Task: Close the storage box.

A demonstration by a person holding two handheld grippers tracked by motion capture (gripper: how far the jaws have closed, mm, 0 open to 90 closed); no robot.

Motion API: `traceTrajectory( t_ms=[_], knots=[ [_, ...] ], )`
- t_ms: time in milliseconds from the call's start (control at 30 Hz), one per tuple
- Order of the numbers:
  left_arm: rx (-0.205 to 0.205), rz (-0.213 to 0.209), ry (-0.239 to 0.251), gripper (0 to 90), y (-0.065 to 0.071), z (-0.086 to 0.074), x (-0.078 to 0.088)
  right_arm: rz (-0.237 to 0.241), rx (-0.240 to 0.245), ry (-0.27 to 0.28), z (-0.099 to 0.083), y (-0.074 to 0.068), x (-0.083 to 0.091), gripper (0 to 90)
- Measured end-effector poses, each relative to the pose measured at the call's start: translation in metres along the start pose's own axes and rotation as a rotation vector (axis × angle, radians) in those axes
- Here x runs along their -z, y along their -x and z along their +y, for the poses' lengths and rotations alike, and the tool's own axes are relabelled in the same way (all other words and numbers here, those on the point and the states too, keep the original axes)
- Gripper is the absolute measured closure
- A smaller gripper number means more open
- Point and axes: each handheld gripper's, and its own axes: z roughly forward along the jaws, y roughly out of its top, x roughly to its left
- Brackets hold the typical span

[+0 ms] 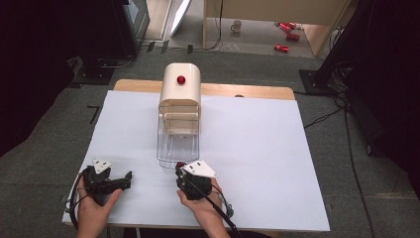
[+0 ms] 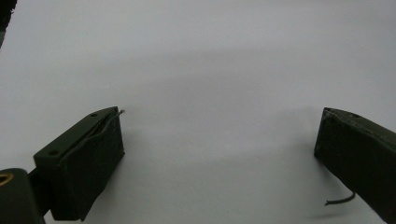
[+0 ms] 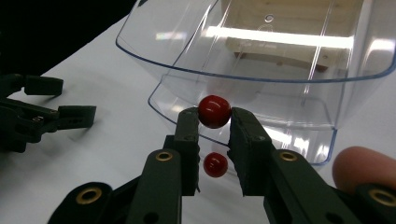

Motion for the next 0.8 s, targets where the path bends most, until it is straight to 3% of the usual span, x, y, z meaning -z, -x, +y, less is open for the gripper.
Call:
traceTrajectory(
  t_ms=[300,367,467,800],
  knots=[
    [0.001,0.0,0.001,1.2,0.0001,0.0,0.0,0.009,0.002,0.004,0.0022,-0.0023,0.0014,75.6],
    [0.0,0.0,0.0,1.2,0.0,0.0,0.0,0.013,0.0,0.021,0.0044,-0.0025,0.0045,81.2],
    [0.0,0.0,0.0,1.2,0.0,0.0001,0.0,0.006,0.004,0.026,0.0076,-0.0036,0.0067,82.6],
    [0.0,0.0,0.0,1.2,0.0,0.0,0.0,0.007,-0.011,0.002,0.0025,-0.0032,-0.0013,74.6]
  ],
)
